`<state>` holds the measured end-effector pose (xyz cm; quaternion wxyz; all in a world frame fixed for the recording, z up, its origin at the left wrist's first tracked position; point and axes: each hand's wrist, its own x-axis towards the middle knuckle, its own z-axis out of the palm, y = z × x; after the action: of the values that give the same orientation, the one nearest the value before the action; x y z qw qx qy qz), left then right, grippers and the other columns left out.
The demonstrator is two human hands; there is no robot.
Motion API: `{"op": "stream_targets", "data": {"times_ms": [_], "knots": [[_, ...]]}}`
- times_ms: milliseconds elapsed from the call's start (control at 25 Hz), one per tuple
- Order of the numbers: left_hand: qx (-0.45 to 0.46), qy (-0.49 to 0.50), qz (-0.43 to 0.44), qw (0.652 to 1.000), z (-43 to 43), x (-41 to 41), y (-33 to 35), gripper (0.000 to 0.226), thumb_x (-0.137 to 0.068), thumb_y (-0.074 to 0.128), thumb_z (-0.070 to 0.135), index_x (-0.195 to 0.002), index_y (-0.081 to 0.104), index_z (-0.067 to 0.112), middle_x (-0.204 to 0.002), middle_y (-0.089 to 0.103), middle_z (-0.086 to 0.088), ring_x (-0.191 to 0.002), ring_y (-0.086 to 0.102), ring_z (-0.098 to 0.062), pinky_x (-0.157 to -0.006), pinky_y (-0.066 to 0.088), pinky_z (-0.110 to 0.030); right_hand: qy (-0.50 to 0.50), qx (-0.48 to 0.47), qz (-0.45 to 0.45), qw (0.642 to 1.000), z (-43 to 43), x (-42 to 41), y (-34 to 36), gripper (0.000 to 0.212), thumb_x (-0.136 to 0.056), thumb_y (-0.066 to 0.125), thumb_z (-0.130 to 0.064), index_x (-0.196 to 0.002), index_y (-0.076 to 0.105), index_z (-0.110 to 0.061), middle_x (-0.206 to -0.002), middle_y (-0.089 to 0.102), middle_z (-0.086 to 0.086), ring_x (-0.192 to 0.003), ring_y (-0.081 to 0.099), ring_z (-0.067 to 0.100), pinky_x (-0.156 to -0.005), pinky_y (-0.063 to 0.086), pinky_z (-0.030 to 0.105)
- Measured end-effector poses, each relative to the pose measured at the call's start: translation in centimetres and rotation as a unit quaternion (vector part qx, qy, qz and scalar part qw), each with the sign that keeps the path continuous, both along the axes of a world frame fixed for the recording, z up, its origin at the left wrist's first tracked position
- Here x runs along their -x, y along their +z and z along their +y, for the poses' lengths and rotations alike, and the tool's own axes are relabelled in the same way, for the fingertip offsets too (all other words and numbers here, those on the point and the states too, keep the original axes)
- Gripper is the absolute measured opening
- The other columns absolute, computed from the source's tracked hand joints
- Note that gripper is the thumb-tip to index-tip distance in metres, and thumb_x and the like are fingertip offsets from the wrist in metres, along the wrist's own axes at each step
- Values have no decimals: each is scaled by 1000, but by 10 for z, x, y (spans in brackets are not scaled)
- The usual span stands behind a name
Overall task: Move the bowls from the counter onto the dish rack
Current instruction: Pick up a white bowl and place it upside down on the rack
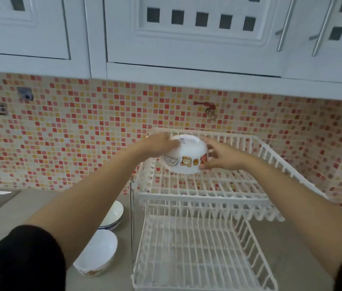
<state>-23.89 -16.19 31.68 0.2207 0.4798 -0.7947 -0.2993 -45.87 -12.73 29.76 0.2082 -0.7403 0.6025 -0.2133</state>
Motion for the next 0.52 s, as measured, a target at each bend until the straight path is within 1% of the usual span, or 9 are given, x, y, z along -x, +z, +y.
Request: {"op": "stream_targets", "data": {"times_ms": [40, 80, 120, 200, 240, 320, 360, 440, 520], "knots": [[-24, 5, -28, 999, -6, 7, -5, 49, -96, 44, 34, -130, 48, 0, -106, 57, -7, -95, 58, -23, -81, 51, -32, 0, -14, 29, 999, -8, 3, -5, 104, -71, 81, -35, -151, 16, -30, -153, 35, -1, -135, 44, 23, -110, 39, 44], [-44, 12, -51, 998, -13, 12, -9, 48, -94, 46, 33, -129, 48, -1, -103, 60, -8, -89, 58, -21, -78, 51, -30, 2, -24, 59, 998, -15, 5, -9, 102, -72, 81, -33, -151, 16, -29, -152, 37, -1, -135, 43, 24, -111, 38, 44], [-61, 18, -67, 996, -17, 15, -12, 47, -93, 48, 31, -128, 49, -1, -108, 62, -12, -93, 61, -22, -84, 53, -30, 7, -31, 83, 996, -21, 5, -13, 100, -73, 81, -32, -150, 18, -28, -151, 38, 0, -136, 43, 26, -110, 38, 44], [-83, 36, -82, 993, -23, 18, -18, 50, -93, 48, 29, -132, 47, -1, -124, 58, -22, -113, 60, -32, -99, 51, -41, 11, -45, 109, 993, -28, 5, -18, 98, -73, 81, -34, -148, 19, -27, -150, 39, 2, -135, 42, 27, -110, 39, 46], [-90, 42, -86, 991, -25, 20, -18, 51, -93, 47, 28, -134, 45, -3, -130, 54, -25, -120, 56, -36, -102, 49, -44, 13, -49, 113, 992, -28, 4, -19, 98, -73, 80, -35, -148, 18, -28, -150, 39, 3, -135, 42, 27, -109, 39, 47], [-91, 50, -94, 990, -25, 25, -19, 52, -95, 45, 27, -136, 43, -4, -138, 47, -26, -125, 51, -39, -102, 46, -45, 14, -57, 115, 992, -28, 1, -22, 98, -75, 78, -36, -149, 14, -28, -151, 37, 5, -136, 42, 27, -109, 38, 48], [-84, 56, -104, 989, -25, 26, -19, 51, -95, 43, 27, -136, 41, -4, -141, 45, -27, -122, 53, -40, -99, 48, -46, 12, -58, 115, 992, -28, -1, -23, 98, -76, 78, -36, -149, 13, -28, -151, 36, 4, -136, 41, 27, -109, 38, 48], [-70, 68, -123, 988, -24, 28, -19, 51, -96, 39, 26, -137, 39, -4, -143, 41, -28, -110, 59, -43, -86, 52, -48, 7, -59, 122, 991, -28, -2, -23, 101, -75, 77, -41, -150, 10, -29, -154, 32, 4, -137, 40, 27, -110, 38, 48], [-72, 67, -119, 988, -23, 28, -18, 52, -97, 37, 27, -139, 37, -3, -142, 42, -30, -120, 51, -47, -82, 50, -47, 1, -65, 152, 986, -25, -2, -19, 109, -72, 77, -48, -151, 4, -28, -159, 22, 3, -142, 32, 26, -114, 33, 48]]}}
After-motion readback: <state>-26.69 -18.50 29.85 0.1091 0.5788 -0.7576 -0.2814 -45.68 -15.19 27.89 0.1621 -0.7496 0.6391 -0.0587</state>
